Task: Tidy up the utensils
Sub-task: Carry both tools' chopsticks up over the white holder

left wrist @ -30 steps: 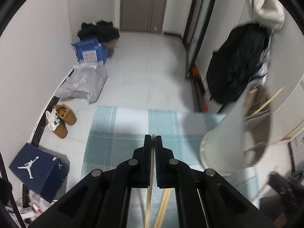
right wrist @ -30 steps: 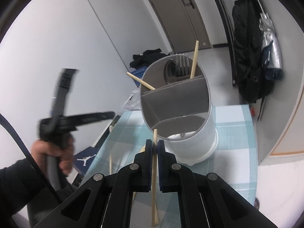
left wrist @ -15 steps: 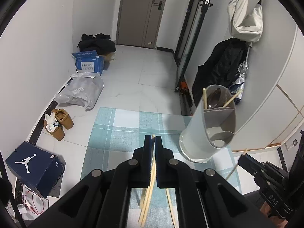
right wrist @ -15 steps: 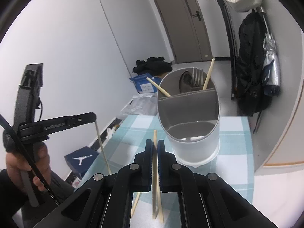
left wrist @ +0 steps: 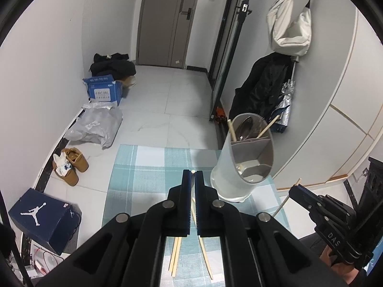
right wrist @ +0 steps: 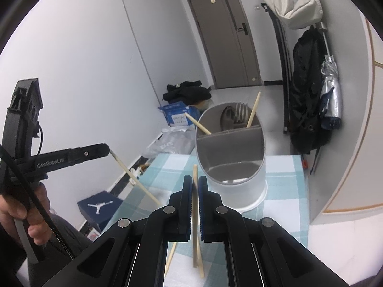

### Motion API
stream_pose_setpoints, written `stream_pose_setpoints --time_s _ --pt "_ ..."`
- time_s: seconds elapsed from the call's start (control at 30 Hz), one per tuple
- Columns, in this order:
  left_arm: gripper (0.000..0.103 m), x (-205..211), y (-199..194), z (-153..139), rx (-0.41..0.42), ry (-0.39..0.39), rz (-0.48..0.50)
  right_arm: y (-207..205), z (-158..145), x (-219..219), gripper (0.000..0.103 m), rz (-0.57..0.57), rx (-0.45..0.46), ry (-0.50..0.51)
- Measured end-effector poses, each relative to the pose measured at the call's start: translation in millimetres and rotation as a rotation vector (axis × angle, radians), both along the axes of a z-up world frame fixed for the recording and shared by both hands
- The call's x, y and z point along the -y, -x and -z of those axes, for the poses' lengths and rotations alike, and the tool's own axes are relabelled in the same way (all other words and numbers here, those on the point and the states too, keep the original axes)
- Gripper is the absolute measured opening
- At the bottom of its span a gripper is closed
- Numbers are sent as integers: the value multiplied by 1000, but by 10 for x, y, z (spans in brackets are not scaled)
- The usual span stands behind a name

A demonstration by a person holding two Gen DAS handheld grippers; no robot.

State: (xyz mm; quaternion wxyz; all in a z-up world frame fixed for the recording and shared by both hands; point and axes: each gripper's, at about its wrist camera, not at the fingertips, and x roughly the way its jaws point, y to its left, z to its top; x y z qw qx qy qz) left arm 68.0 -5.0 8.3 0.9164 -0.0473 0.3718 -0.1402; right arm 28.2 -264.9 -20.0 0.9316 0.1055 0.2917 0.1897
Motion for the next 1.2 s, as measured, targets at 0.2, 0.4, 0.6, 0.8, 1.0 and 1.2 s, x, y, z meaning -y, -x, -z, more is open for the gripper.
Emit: stream_pose_setpoints --time_s 0.2,0.4,0.6,0.8,1.0,1.2 --pt "0 47 -15 -104 13 20 32 9 -127 62 4 12 25 -8" --pt "0 126 -4 -317 45 32 72 4 -319 180 4 35 56 -17" --pt "0 255 -36 -602 81 76 124 -116 -640 365 4 63 102 -34" --pt "0 323 -210 -800 77 150 151 -334 -913 478 4 74 136 -28" --pt "0 378 -468 -980 89 197 161 -618 -1169 544 4 77 170 -16" --pt "0 433 -709 -966 83 200 164 -962 -1353 595 4 82 205 -35"
